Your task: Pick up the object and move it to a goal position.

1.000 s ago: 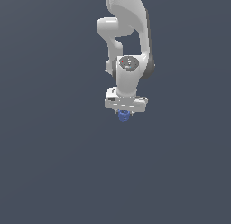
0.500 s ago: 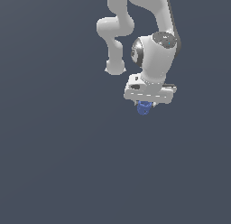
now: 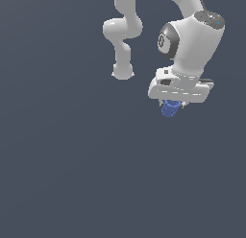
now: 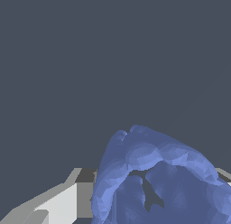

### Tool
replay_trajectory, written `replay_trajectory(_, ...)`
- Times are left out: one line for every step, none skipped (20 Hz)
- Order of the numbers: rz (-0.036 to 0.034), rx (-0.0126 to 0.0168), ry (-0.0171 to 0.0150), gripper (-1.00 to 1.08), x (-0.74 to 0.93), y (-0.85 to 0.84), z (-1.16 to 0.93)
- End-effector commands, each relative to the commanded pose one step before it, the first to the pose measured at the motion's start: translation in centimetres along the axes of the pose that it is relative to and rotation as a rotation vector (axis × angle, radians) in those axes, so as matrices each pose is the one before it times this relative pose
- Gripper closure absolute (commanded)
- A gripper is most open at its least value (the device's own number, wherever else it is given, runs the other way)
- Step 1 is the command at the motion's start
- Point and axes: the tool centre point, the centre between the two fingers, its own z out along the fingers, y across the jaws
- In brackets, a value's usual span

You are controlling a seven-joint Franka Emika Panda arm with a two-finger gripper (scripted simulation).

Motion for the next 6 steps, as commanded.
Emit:
replay_trajectory(0.00131,-0.00043,-0.00102,1.08,0.079,-0.702,-0.596)
replay_trajectory(0.00000,0.00000,0.00000,1.08,0.029,-0.174,-0.137)
replay_trajectory(0.00000,0.00000,0.00000,1.08,0.027,-0.129,-0.100)
replay_trajectory(0.00000,0.00000,0.00000,1.08,0.022,-0.087,-0.066)
replay_trajectory(-0.00020,0.00040,-0.00019,1.08,0.013,-0.051,-0.039)
replay_trajectory(0.00000,0.00000,0.00000,1.08,0.005,-0.016,-0.012)
